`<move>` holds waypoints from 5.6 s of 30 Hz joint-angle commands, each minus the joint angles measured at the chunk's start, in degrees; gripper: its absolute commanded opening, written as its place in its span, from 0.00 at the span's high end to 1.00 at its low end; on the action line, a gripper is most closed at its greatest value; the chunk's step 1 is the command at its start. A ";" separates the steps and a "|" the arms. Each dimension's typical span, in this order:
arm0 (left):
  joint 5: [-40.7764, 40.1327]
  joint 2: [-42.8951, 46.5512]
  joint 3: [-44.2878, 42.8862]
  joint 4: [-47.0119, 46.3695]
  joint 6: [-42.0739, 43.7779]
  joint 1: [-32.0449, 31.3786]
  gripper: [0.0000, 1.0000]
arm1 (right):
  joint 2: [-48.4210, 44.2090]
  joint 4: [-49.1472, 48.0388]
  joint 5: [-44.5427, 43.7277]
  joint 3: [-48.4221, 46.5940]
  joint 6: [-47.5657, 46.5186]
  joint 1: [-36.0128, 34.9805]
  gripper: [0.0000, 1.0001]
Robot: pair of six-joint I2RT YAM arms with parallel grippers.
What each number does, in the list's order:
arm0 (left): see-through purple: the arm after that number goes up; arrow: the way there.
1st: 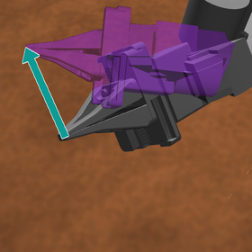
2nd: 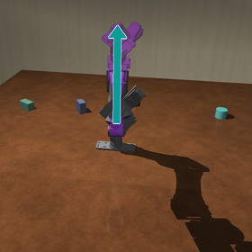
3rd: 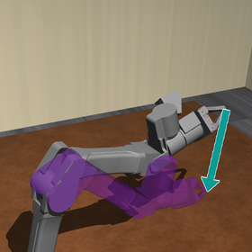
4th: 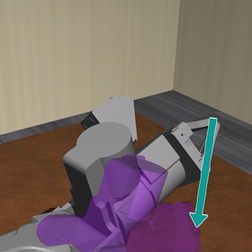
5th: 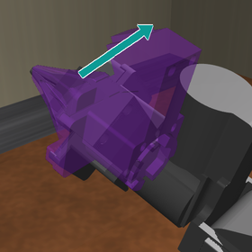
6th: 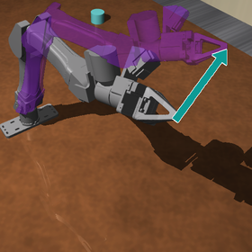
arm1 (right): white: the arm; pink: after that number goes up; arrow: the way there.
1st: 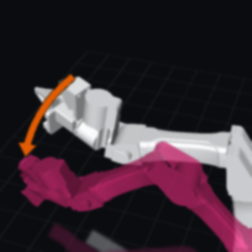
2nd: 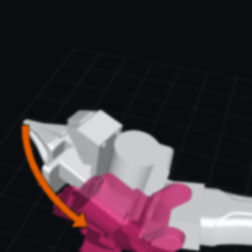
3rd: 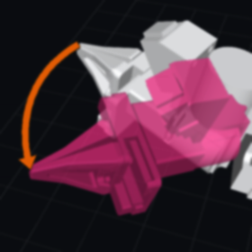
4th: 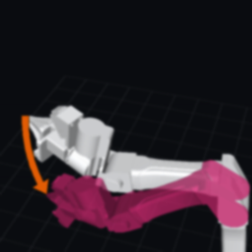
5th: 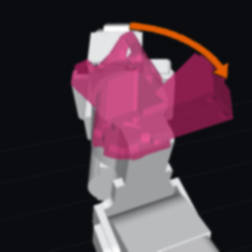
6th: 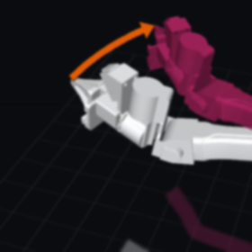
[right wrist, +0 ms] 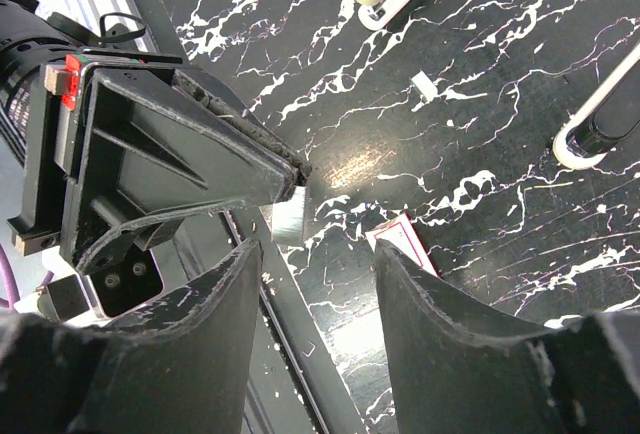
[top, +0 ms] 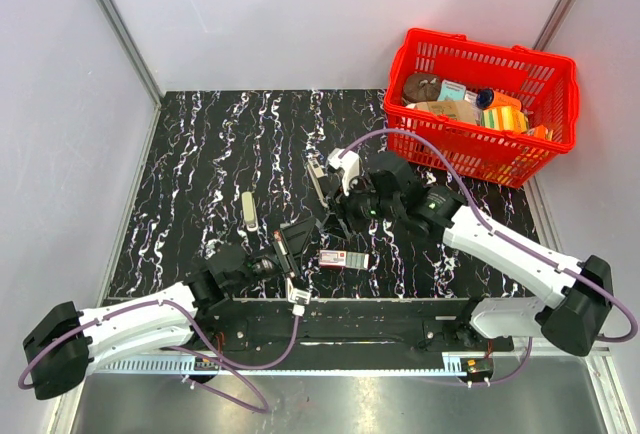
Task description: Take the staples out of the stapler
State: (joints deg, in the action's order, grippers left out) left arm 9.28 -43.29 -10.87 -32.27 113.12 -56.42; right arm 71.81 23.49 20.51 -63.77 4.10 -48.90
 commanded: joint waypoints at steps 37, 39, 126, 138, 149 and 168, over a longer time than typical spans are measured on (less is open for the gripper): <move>0.13 -1.54 -2.57 -1.83 -2.64 -0.18 1.00 | 5.09 -5.38 -3.37 -3.82 0.91 -2.60 0.76; 0.13 -1.54 -2.57 -1.83 -2.64 -0.18 0.99 | 4.83 -5.64 -3.72 -3.65 1.09 -2.60 0.79; -13.85 -21.49 -49.24 67.87 -88.16 23.90 0.09 | 21.00 14.05 -45.47 6.11 61.38 -14.20 0.97; -13.94 -21.75 -49.42 67.69 -88.34 23.90 0.10 | 21.18 13.43 -44.77 6.64 61.12 -14.20 0.95; -13.94 -21.93 -49.16 67.52 -88.69 23.91 0.10 | 20.38 11.85 -43.98 7.61 60.50 -14.20 0.89; -13.85 -21.58 -48.89 67.52 -89.13 23.91 0.10 | 21.09 11.58 -43.98 7.25 59.89 -14.11 0.85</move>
State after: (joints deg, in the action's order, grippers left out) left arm -4.91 -65.78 -59.72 37.60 25.12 -32.77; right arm 94.04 35.59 -22.83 -55.99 63.81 -62.59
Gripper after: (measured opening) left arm 0.907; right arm 0.200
